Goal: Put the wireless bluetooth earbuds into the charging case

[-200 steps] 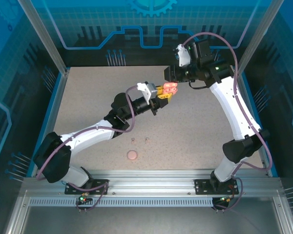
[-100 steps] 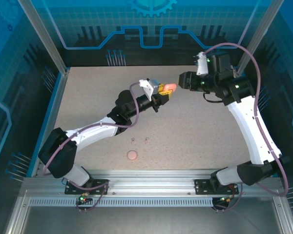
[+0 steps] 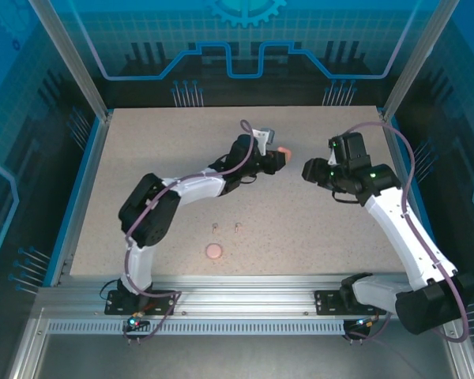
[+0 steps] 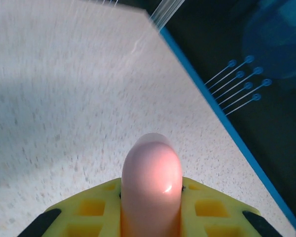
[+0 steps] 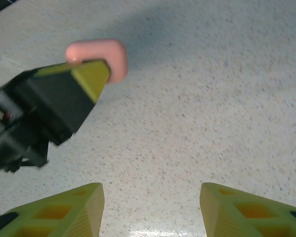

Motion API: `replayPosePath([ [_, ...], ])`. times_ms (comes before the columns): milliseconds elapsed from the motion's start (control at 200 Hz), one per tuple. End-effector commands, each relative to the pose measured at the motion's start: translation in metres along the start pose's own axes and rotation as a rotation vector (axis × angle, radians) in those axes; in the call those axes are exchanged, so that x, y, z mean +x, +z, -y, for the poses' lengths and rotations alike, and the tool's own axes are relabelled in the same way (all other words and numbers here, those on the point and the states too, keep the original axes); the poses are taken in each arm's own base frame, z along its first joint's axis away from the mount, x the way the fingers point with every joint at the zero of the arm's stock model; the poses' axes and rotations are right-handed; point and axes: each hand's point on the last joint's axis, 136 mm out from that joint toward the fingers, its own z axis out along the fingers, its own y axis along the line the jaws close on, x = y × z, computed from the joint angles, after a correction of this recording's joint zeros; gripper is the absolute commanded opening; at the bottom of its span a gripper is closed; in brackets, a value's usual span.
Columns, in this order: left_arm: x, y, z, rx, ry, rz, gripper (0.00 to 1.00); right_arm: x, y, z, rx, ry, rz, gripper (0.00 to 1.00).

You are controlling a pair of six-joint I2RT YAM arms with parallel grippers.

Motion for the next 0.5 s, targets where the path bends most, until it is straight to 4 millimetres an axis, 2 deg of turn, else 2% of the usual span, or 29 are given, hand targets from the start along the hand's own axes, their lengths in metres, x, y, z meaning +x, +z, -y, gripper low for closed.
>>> replayPosePath([
  [0, 0.023, 0.024, -0.011, -0.034, -0.248, -0.138, 0.0, -0.007, -0.001, 0.005, 0.008, 0.026, 0.065, 0.57],
  [215, 0.045, 0.066, -0.036, -0.125, -0.426, -0.257, 0.0, -0.006, 0.009, 0.01, 0.021, 0.016, 0.064, 0.62],
  [495, 0.064, 0.094, -0.064, -0.286, -0.575, -0.358, 0.02, -0.007, 0.014, 0.01, 0.009, 0.003, 0.054, 0.64],
])
